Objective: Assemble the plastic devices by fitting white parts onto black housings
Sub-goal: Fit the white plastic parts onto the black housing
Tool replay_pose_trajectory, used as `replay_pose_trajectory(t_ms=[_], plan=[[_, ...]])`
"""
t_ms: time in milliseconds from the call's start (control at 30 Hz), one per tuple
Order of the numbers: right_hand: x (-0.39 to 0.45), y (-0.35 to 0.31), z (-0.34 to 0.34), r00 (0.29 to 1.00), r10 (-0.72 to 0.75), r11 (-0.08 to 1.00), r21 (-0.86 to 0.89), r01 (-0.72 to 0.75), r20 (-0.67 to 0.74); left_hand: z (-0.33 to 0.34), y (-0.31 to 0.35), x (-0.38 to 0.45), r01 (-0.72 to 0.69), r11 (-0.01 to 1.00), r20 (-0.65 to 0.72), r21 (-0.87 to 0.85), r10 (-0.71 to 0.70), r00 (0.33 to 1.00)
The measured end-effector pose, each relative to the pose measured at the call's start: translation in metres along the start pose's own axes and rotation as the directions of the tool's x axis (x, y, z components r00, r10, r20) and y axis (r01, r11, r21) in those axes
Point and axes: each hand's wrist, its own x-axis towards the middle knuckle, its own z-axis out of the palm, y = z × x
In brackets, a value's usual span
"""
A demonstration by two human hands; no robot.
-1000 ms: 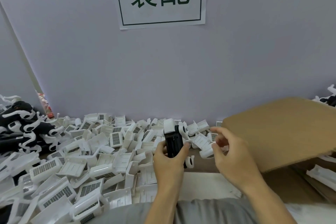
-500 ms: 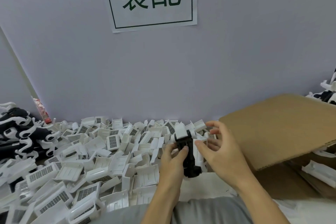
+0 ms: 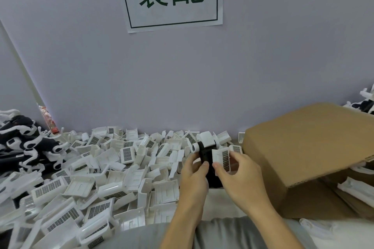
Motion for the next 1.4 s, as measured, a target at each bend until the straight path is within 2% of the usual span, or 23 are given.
replay_pose_trajectory(t_ms=[133, 200, 400, 467, 600, 700, 833, 967, 1033, 1233, 1400], plan=[[-0.003, -0.002, -0.001, 0.989, -0.025, 0.999, 0.017, 0.028, -0.149, -0.002, -0.001, 0.002, -0.061, 0.998, -0.016, 0.011, 0.061, 0.998], [-0.004, -0.005, -0.001, 0.985, -0.030, 0.999, 0.037, 0.036, -0.169, -0.001, 0.000, 0.001, -0.073, 0.997, -0.015, 0.002, 0.073, 0.997], [-0.005, -0.004, 0.005, 0.999, -0.039, 0.999, 0.013, 0.038, 0.009, 0.003, 0.004, -0.005, -0.022, 0.999, 0.052, 0.034, 0.020, 0.998], [-0.005, -0.004, 0.006, 0.999, -0.044, 0.999, -0.002, 0.044, -0.007, 0.003, 0.004, -0.006, -0.045, 0.998, 0.075, 0.047, 0.042, 0.996], [-0.006, -0.006, 0.008, 0.996, -0.037, 0.988, -0.150, 0.025, -0.082, 0.005, 0.006, -0.010, -0.077, 0.996, 0.128, 0.035, 0.072, 0.989], [-0.010, -0.009, 0.012, 0.996, -0.077, 0.971, -0.230, 0.063, -0.052, 0.006, 0.007, -0.012, -0.096, 0.995, 0.171, 0.039, 0.088, 0.981], [-0.009, -0.006, 0.015, 0.997, -0.056, 0.963, -0.267, 0.042, -0.044, 0.005, 0.008, -0.013, -0.084, 0.996, 0.167, 0.021, 0.079, 0.983], [-0.010, -0.006, 0.015, 0.973, -0.065, 0.987, -0.159, 0.030, -0.221, 0.006, 0.008, -0.014, -0.086, 0.996, 0.188, 0.032, 0.079, 0.979], [-0.009, -0.005, 0.014, 0.964, -0.059, 0.991, -0.133, 0.024, -0.261, 0.007, 0.007, -0.015, -0.080, 0.996, 0.204, 0.034, 0.071, 0.976], [-0.011, -0.003, 0.017, 0.997, -0.068, 0.980, -0.189, 0.059, -0.044, 0.005, 0.005, -0.008, -0.033, 0.999, 0.123, -0.025, 0.036, 0.992], [-0.011, -0.002, 0.015, 0.992, -0.087, 0.988, -0.139, 0.074, -0.092, 0.007, 0.007, -0.008, -0.012, 0.998, 0.120, -0.069, 0.020, 0.993]])
